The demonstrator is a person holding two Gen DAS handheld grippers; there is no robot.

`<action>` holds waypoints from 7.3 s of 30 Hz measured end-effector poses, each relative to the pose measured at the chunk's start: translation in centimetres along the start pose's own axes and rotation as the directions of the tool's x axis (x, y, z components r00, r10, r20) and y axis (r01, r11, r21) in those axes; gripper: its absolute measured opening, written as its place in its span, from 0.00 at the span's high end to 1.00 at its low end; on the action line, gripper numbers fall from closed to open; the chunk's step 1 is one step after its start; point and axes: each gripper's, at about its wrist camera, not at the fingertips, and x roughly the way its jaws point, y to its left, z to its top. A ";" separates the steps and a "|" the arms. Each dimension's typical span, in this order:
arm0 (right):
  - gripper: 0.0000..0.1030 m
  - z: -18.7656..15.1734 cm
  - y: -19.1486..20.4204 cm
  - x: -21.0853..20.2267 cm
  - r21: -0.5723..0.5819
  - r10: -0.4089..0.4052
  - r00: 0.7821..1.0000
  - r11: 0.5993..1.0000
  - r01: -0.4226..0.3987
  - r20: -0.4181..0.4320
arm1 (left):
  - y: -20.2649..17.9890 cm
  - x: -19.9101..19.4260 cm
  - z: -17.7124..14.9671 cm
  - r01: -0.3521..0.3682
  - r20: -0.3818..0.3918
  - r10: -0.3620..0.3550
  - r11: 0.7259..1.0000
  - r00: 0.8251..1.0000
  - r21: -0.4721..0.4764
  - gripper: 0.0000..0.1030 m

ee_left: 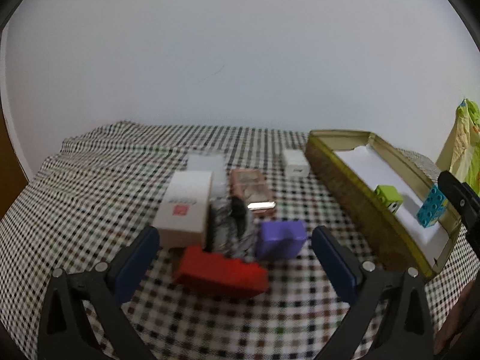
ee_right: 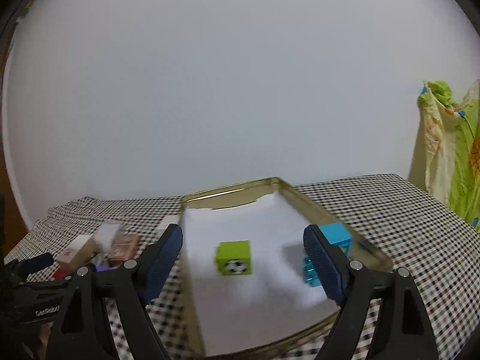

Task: Organize rigid objects
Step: 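Withdraw both grippers from the tray back toward the pile, then grasp the red Lego brick with the left gripper and lift it, then hold the red brick in the left gripper while the right grasps the brown brush, then carry the red brick and brush to the tray and release both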

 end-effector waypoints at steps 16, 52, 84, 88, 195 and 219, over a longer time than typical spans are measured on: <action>0.18 -1.0 3.5 0.1 -0.085 0.079 0.996 0.993 -0.082 -0.041 | 3.5 2.8 -1.5 0.065 -0.176 -0.089 0.988 0.980 -0.140 0.01; 0.18 -3.2 9.4 4.4 -0.110 0.252 0.920 0.949 -0.295 -0.299 | 9.0 -1.8 -3.2 0.236 -0.148 -0.241 0.970 0.959 -0.054 0.55; 0.18 -4.5 15.4 3.7 -0.132 0.406 0.828 0.864 -0.486 -0.387 | 11.4 -5.8 -6.8 0.281 -0.191 -0.282 0.959 0.940 -0.035 0.28; 0.18 -4.7 16.2 3.8 -0.130 0.409 0.820 0.860 -0.493 -0.400 | 10.6 -4.4 -7.1 0.228 -0.231 -0.229 0.973 0.946 -0.032 0.45; 0.83 2.3 -6.7 3.4 -0.076 -0.131 0.982 0.990 0.122 -0.137 | -16.0 2.4 5.3 0.336 -0.060 -0.331 0.929 0.942 0.153 0.70; 0.81 1.8 -5.1 4.6 -0.093 -0.053 0.980 0.995 0.036 -0.189 | -17.4 5.4 4.2 0.275 -0.110 -0.259 0.947 0.960 0.168 0.69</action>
